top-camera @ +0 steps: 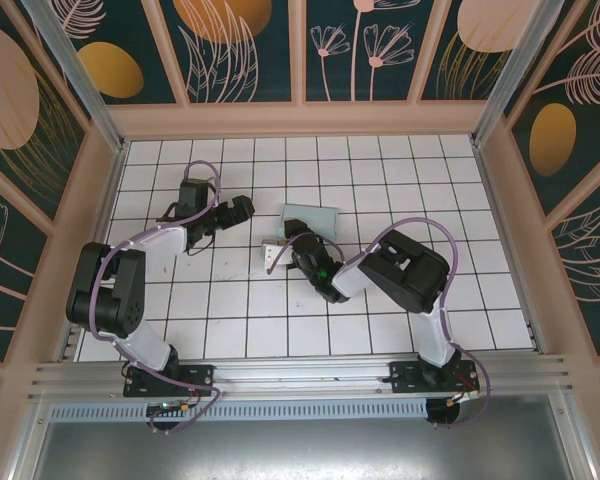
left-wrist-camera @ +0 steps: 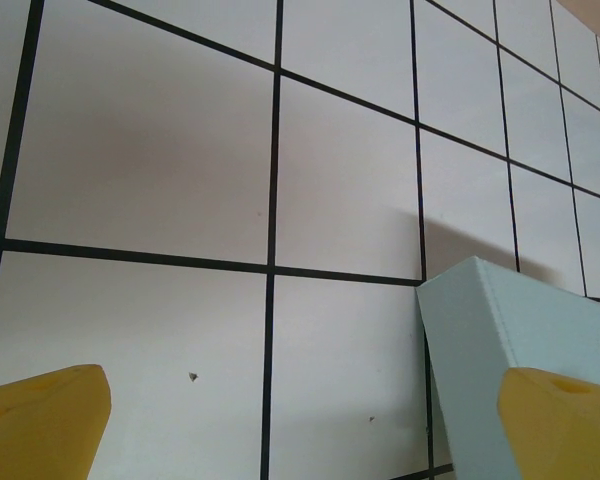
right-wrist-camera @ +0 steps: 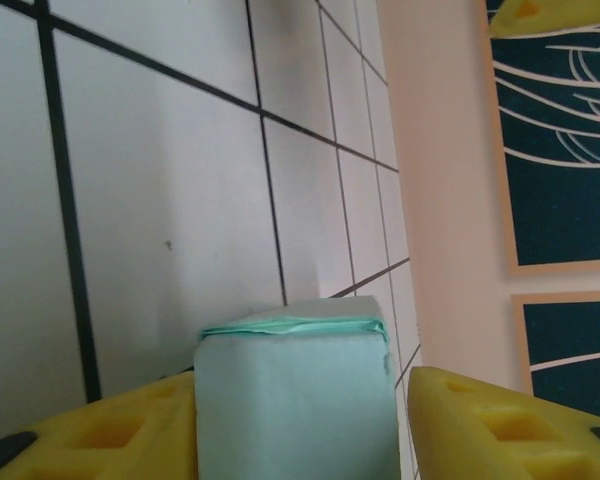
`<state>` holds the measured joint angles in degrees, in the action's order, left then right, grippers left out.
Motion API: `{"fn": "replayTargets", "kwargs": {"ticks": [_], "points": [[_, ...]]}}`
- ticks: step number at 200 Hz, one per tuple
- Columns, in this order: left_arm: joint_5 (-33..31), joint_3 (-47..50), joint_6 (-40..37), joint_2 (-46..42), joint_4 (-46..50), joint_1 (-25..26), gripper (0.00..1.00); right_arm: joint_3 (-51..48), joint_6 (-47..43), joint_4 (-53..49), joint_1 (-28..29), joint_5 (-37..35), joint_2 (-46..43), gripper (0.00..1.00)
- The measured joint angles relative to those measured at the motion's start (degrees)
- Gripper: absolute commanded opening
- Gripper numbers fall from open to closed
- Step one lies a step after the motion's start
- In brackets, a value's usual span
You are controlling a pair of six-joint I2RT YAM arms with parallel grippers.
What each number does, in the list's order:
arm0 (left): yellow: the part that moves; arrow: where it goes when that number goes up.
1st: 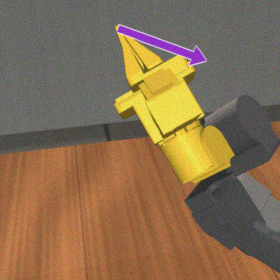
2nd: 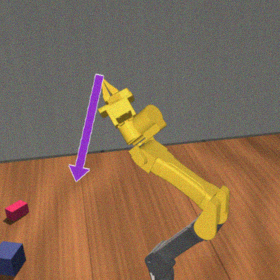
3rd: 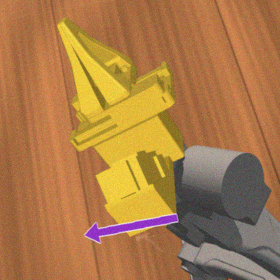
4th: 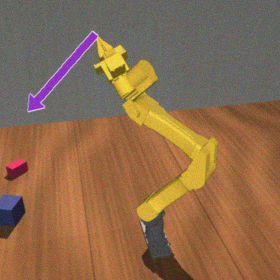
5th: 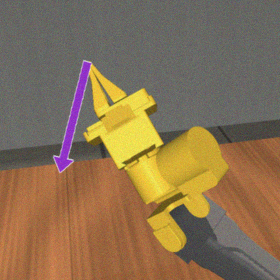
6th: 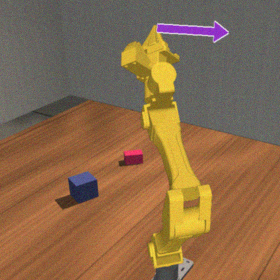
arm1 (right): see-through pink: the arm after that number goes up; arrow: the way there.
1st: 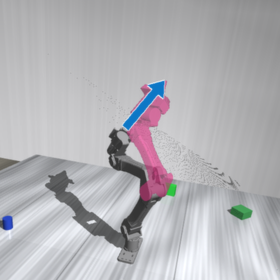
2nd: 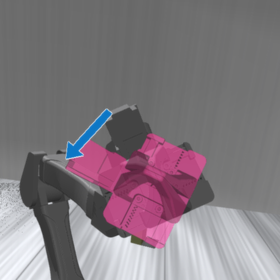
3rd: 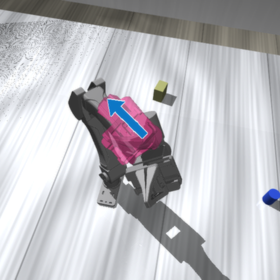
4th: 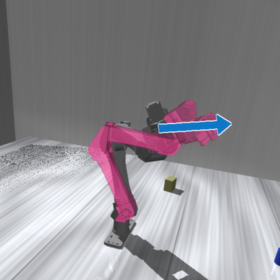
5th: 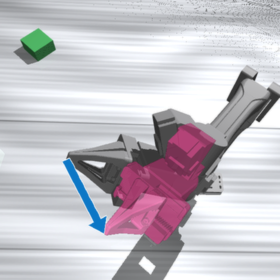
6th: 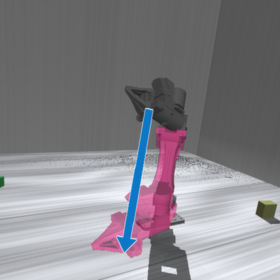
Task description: Fold the paper box
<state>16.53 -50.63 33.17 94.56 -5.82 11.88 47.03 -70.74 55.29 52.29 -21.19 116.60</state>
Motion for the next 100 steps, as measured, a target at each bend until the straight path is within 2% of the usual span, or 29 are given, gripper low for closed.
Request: {"fn": "replayTargets", "kwargs": {"ticks": [25, 46, 70, 100], "points": [[0.0, 0.1, 0.0, 0.0, 0.0, 0.0, 0.99, -0.2, 0.8, 1.3, 0.0, -0.2, 0.1, 0.86], [0.0, 0.1, 0.0, 0.0, 0.0, 0.0, 0.99, -0.2, 1.2, 2.3, 0.0, -0.3, -0.5, 0.98], [0.0, 0.1, 0.0, 0.0, 0.0, 0.0, 0.99, -0.2, 3.6, -2.1, 0.0, 2.1, -3.0, 0.99], [0.0, 0.1, 0.0, 0.0, -0.3, 0.0, 0.98, 0.1, 9.5, -14.1, 0.0, 8.9, -9.5, 0.99]]}}
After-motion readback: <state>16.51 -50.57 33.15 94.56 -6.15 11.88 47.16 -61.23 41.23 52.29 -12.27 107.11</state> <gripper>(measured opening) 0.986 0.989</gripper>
